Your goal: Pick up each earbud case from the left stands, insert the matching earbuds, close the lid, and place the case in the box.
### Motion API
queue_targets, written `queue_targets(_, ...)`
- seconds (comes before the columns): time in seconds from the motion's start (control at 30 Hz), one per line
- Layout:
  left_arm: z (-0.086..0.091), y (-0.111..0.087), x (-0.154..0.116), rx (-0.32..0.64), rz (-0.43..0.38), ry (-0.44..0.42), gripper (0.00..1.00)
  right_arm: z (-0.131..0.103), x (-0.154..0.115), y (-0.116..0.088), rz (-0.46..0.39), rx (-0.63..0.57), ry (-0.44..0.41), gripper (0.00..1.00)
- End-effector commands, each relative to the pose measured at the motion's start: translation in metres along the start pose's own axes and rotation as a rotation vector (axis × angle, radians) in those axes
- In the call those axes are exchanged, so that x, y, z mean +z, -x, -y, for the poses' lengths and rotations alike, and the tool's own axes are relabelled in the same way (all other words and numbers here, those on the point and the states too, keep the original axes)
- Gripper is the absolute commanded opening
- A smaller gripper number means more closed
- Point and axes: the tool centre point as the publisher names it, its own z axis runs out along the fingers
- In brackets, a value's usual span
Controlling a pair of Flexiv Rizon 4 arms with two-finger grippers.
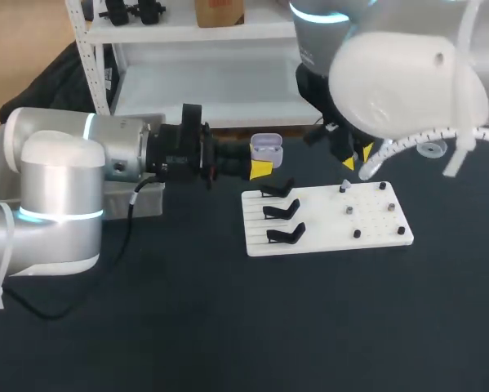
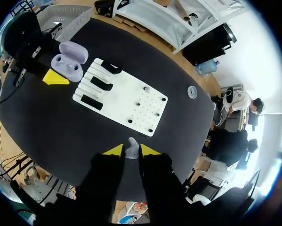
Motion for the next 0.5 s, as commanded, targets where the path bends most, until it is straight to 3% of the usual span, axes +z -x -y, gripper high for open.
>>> queue_targets(0.03,-0.001,0.000,0.000,0.001,0.002,-0.001,0.00,0.000,-0.002,0.000,0.000,0.001,-0.001,0.00)
queue_targets(0.3,-0.001,0.000,0.000,0.001,0.002,-0.001,0.00,0.000,-0.002,0.000,0.000,0.001,-0.001,0.00)
queue_targets(0.37,-0.001,0.000,0.000,0.001,0.002,-0.001,0.00,-0.011,-0.002,0.008,0.011,0.146,-0.007,0.00)
queue_targets(0.4,-0.001,0.000,0.000,0.001,0.002,-0.001,0.00,-0.015,-0.002,0.013,-0.025,0.236,-0.033,0.00)
queue_targets(0.47,-0.001,0.000,0.000,0.001,0.002,-0.001,0.00,-0.026,-0.016,0.021,0.007,0.432,-0.003,0.00)
queue_targets(0.5,-0.001,0.000,0.000,0.001,0.002,-0.001,0.00,-0.032,-0.020,0.025,-0.028,0.480,-0.028,0.00)
